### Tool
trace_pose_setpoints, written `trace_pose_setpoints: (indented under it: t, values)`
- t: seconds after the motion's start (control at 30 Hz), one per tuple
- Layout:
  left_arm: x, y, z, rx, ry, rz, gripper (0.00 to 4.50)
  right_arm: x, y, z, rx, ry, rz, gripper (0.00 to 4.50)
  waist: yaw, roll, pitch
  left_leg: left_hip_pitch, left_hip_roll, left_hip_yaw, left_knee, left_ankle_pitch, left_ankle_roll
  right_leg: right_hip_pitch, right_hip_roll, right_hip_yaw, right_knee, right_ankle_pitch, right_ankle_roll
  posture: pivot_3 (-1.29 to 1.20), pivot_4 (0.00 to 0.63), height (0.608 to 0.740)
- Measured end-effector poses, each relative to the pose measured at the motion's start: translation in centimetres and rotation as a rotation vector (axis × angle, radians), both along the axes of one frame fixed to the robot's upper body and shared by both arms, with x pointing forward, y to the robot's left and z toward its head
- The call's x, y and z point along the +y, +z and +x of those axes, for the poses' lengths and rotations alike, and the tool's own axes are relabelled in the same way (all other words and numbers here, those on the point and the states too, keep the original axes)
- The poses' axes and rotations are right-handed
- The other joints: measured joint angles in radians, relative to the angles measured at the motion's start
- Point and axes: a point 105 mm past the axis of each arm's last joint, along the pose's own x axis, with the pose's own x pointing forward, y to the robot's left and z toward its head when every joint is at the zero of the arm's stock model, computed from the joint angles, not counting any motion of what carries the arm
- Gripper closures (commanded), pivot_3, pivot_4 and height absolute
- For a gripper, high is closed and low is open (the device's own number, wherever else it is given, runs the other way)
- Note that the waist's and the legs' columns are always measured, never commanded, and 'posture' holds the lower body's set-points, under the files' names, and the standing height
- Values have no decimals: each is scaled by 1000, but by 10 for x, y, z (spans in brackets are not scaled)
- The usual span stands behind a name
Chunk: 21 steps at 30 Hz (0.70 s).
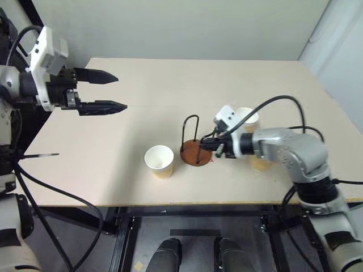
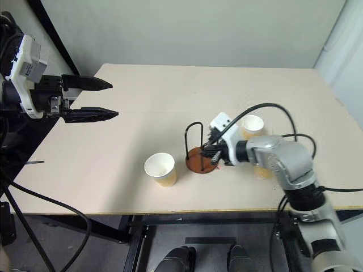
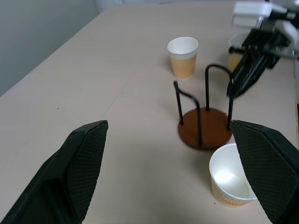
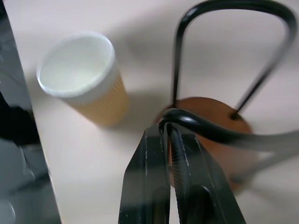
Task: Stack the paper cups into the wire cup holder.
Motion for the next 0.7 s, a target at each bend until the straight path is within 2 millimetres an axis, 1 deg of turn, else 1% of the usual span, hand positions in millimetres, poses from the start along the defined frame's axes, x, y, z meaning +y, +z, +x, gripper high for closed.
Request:
trace_pose_setpoints:
  t: [0.1, 0.17, 0.27, 0.33, 0.43, 0.7]
  values:
    - [-1, -3, -1, 19, -16, 5, 0, -17, 11, -4, -36, 72, -49, 4474, -1, 0, 0, 0, 0, 0, -1, 0, 0, -1, 0, 0, 0, 0, 0, 0, 150, 740]
    - [-2, -6, -2, 36, -28, 11, 0, -21, 18, -8, -62, 127, -70, 4474, -3, 0, 0, 0, 1, 0, -2, 0, 0, -1, 0, 0, 0, 0, 0, 0, 150, 740]
    - [-5, -13, -4, 70, -46, 22, 0, -26, 20, -18, -58, 212, -101, 4474, -4, 0, 0, 0, 2, 0, -3, 0, -1, -2, 2, 0, 0, -1, 1, 0, 150, 740]
    - [-9, -18, -5, 91, -68, 34, 0, -26, 20, -23, -60, 261, -113, 4474, -5, 0, 0, 0, 4, 0, -3, 0, -1, -2, 4, 0, 0, -1, 1, 0, 150, 740]
    - [-13, -19, -7, 103, -91, 31, 0, -23, 19, -29, -63, 313, -117, 4474, -6, 0, 0, 1, 6, 0, -2, 0, -1, -2, 7, 1, 0, -1, 1, 0, 150, 740]
    - [-14, -19, -8, 106, -91, 30, 0, -17, 3, -28, -76, 360, -163, 4474, -8, 0, 0, 3, 12, 0, -1, 1, -2, -1, 12, 0, 2, 2, -3, 0, 150, 740]
